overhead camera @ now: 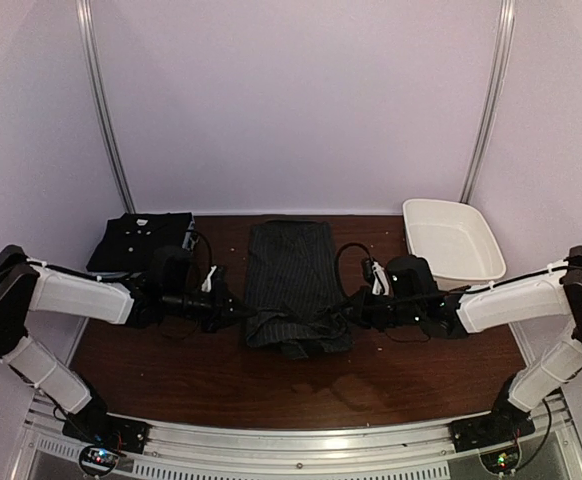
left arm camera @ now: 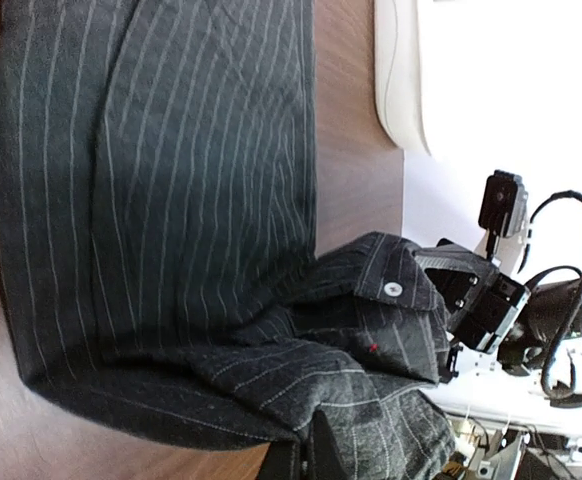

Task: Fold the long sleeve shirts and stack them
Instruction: Fold the rectangle-folded shirt at the center of the board.

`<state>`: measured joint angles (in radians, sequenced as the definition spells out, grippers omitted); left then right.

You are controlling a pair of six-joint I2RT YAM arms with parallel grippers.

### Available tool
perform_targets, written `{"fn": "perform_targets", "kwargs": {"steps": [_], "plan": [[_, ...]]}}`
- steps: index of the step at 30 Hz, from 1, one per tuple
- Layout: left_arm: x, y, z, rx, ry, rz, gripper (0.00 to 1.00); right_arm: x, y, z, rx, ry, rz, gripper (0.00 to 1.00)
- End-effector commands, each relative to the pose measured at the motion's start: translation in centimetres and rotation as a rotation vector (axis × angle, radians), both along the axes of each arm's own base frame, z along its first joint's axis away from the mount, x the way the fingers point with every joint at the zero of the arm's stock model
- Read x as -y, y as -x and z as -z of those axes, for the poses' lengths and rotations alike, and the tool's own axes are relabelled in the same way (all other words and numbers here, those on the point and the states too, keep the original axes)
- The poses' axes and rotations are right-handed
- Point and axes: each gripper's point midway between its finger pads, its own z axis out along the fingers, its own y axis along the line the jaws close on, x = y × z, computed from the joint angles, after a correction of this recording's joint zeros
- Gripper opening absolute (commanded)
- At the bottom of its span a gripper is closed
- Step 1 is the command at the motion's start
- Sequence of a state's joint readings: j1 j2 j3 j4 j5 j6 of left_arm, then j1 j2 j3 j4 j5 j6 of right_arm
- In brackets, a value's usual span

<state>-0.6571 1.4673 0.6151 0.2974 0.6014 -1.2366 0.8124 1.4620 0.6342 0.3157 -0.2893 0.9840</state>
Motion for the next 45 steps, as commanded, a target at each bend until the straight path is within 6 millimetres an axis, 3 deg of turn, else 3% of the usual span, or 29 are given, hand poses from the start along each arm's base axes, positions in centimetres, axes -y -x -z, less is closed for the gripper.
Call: {"fn": "perform_targets", "kwargs": {"steps": [1, 5, 10, 21, 23, 26, 27, 30, 33, 40, 45], "plan": [[0.2, -4.5, -0.5, 0.052, 0.062, -0.027, 0.00, -0.3, -4.1, -0.5, 0.053, -0.024, -0.031, 0.00], [0.2, -7.1, 0.6, 0.038, 0.070, -0.060, 0.00, -0.6, -7.3, 1.2, 0.033, -0.020, -0.043, 0.00], [0.3, -8.6, 1.7, 0.026, 0.053, -0.079, 0.00, -0.7, -9.7, 2.9, 0.006, -0.032, -0.049, 0.00], [-0.7, -9.3, 3.1, 0.017, 0.016, -0.110, 0.00, -0.3, -10.9, 3.7, -0.002, -0.027, -0.036, 0.00], [-0.6, -9.5, 3.3, 0.018, 0.006, -0.100, 0.10, -0.1, -10.8, 4.1, -0.008, -0.018, -0.032, 0.01], [-0.8, -10.0, 3.6, 0.030, -0.019, -0.102, 0.30, 0.3, -10.7, 4.5, -0.012, 0.004, -0.019, 0.12], [-0.9, -10.2, 3.5, 0.038, -0.022, -0.101, 0.39, 0.6, -10.7, 4.5, -0.008, 0.017, -0.014, 0.22], [-1.2, -11.0, 2.9, 0.072, -0.046, -0.096, 0.47, 1.3, -11.0, 3.9, 0.017, 0.064, 0.004, 0.44], [-1.8, -11.5, 2.1, 0.122, -0.100, -0.089, 0.53, 2.1, -11.3, 3.2, 0.051, 0.135, 0.016, 0.58], [-3.6, -11.3, 0.6, 0.210, -0.213, -0.096, 0.59, 3.8, -10.4, 0.8, 0.124, 0.211, 0.035, 0.72], [-4.4, -8.6, 1.1, 0.220, -0.229, -0.067, 0.58, 4.3, -8.1, 0.7, 0.146, 0.271, -0.010, 0.73]]}}
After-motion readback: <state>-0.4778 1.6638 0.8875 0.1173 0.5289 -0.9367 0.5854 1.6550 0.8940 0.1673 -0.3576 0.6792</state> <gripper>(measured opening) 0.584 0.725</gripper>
